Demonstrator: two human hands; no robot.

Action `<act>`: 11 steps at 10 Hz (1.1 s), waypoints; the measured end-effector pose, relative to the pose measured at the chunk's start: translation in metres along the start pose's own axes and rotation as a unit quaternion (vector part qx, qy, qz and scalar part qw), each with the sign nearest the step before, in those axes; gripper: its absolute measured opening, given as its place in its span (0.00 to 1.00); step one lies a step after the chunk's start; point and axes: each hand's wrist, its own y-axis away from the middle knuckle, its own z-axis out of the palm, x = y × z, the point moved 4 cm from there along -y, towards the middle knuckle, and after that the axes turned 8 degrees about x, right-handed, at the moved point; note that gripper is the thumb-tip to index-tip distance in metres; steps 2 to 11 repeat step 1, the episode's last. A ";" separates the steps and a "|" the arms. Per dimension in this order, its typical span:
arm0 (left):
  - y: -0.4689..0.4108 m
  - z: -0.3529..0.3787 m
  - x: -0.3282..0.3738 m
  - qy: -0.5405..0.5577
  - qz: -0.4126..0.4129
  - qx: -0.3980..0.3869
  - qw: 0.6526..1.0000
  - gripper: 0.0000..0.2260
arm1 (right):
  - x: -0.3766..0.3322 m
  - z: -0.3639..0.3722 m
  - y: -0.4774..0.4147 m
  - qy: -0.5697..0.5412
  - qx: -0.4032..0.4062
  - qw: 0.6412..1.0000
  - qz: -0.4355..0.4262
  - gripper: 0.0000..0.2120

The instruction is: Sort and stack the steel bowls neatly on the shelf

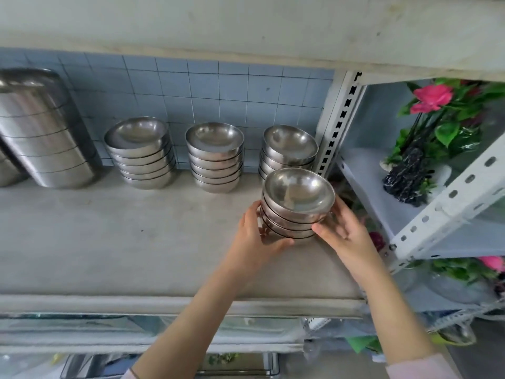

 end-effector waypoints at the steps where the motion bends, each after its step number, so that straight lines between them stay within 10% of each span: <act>1: 0.022 -0.016 0.008 -0.069 0.041 -0.019 0.997 0.43 | -0.001 -0.003 0.023 0.028 0.096 0.995 -0.007 0.35; 11: 0.022 -0.016 0.008 -0.069 0.041 -0.019 0.997 0.43 | -0.001 -0.003 0.023 0.028 0.096 0.995 -0.007 0.35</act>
